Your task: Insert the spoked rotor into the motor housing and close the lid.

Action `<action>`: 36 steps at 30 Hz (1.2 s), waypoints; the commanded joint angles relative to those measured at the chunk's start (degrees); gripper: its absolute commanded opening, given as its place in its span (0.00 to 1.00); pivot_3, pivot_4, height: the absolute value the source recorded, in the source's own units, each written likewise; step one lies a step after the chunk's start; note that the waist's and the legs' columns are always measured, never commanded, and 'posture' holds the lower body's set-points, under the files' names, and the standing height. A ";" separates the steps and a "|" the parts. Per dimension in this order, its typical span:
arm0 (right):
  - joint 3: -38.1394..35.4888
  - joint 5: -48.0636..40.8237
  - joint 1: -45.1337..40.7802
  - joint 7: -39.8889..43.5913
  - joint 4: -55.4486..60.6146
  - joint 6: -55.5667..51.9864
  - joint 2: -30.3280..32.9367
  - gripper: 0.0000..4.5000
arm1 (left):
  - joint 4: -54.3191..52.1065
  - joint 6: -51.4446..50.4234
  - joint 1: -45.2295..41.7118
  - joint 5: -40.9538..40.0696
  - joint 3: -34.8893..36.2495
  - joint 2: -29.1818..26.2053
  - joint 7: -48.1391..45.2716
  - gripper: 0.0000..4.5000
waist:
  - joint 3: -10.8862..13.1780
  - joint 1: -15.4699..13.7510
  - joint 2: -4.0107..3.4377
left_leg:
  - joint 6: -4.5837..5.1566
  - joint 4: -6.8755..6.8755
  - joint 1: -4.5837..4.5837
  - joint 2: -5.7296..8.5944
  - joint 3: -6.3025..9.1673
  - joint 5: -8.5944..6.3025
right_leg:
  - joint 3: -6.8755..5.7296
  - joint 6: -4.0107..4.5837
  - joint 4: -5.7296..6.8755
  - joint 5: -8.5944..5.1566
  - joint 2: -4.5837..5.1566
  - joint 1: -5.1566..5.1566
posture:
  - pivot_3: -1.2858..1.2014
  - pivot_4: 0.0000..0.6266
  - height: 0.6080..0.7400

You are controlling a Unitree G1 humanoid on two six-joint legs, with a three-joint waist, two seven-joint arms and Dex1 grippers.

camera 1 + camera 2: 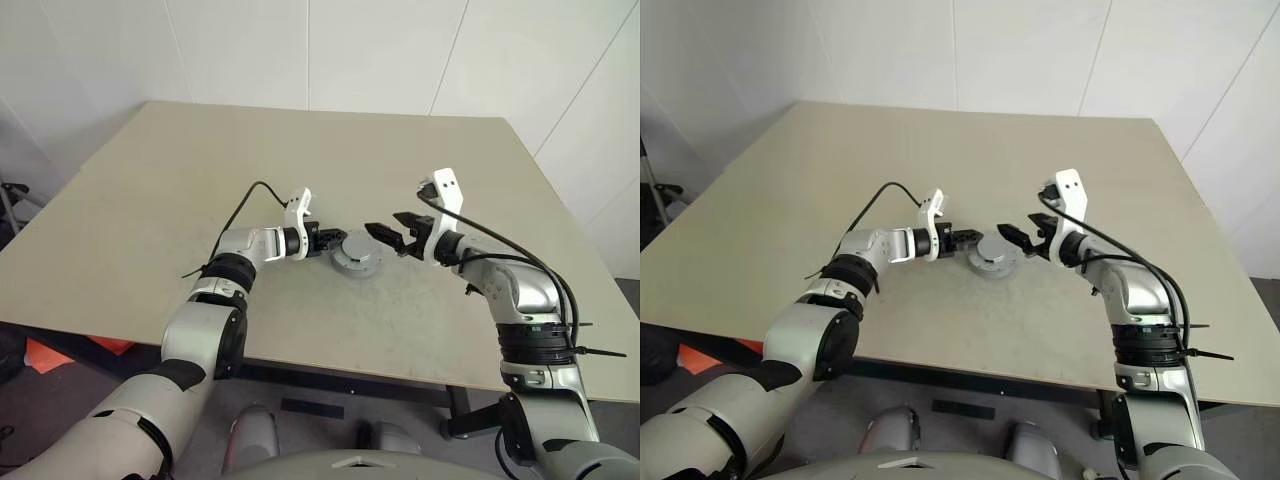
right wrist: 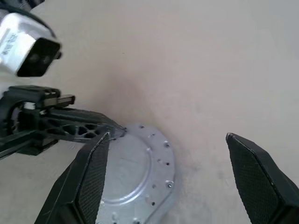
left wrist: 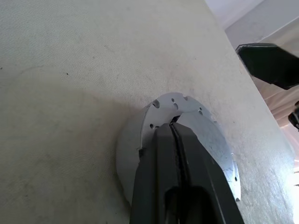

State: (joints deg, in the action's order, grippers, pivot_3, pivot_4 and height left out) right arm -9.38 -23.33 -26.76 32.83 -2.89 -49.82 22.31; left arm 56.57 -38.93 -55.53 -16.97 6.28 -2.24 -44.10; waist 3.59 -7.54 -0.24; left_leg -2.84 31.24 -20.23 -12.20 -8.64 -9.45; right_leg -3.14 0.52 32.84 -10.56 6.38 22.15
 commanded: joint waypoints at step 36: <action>-18.40 -17.39 -6.88 -17.11 -6.34 -25.16 -23.92 1.00 | 1.92 1.01 -0.12 1.21 -0.30 -0.96 1.08 0.00 | -0.09 0.51 -0.10 | -0.61 -0.35 0.08 -0.20 -0.01 0.35 | 0.00 -0.04 0.11 -0.02 -0.18 0.29 | 0.52 0.00 1.00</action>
State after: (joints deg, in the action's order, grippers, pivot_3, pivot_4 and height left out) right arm -29.34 -37.34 -31.39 15.23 -9.83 -74.25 0.55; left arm 57.41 -37.42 -55.53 -16.56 6.86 -3.84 -43.20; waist 3.50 -7.02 -0.34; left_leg -3.45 30.87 -20.17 -12.39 -8.65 -9.10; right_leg -3.14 0.49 32.95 -10.58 6.20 22.46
